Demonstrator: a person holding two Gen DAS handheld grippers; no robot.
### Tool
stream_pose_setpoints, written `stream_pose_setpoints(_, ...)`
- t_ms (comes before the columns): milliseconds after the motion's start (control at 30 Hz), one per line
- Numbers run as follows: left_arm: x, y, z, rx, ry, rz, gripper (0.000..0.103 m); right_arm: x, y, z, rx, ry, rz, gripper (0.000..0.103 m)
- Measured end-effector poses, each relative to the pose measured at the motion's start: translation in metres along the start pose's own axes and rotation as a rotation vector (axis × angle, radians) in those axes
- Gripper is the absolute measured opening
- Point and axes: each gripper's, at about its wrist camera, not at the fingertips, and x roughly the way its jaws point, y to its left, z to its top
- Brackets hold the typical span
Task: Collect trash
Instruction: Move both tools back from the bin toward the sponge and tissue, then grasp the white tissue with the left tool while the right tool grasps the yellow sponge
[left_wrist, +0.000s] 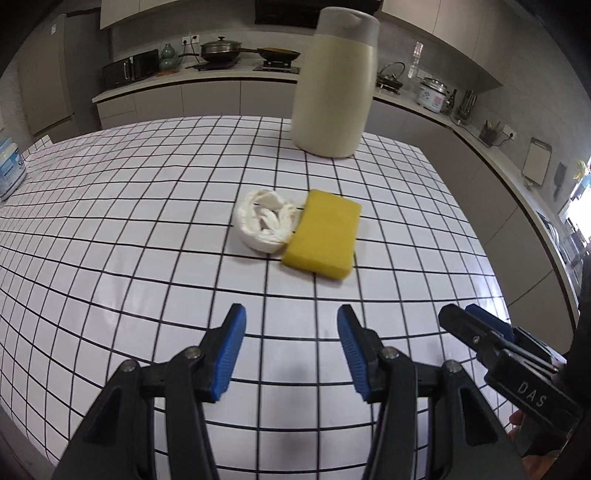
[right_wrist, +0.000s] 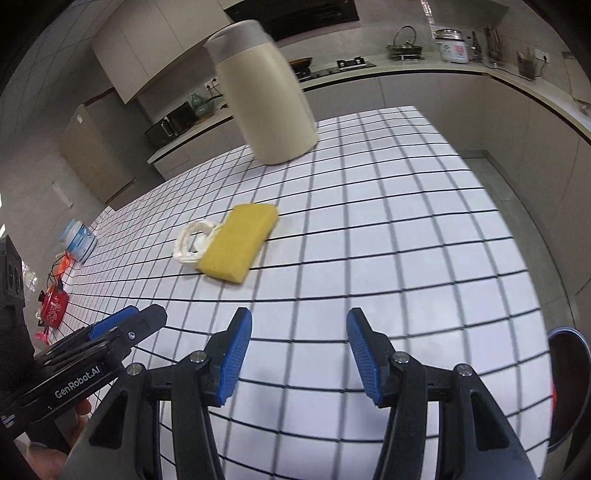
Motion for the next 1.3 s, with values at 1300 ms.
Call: stream_pose_setpoints(1300,0.062,0.042,0.051,0.040,0.072,-0.077,0.053,0.106,0.027,0.042,0.041,0.047,-0.125,0.059)
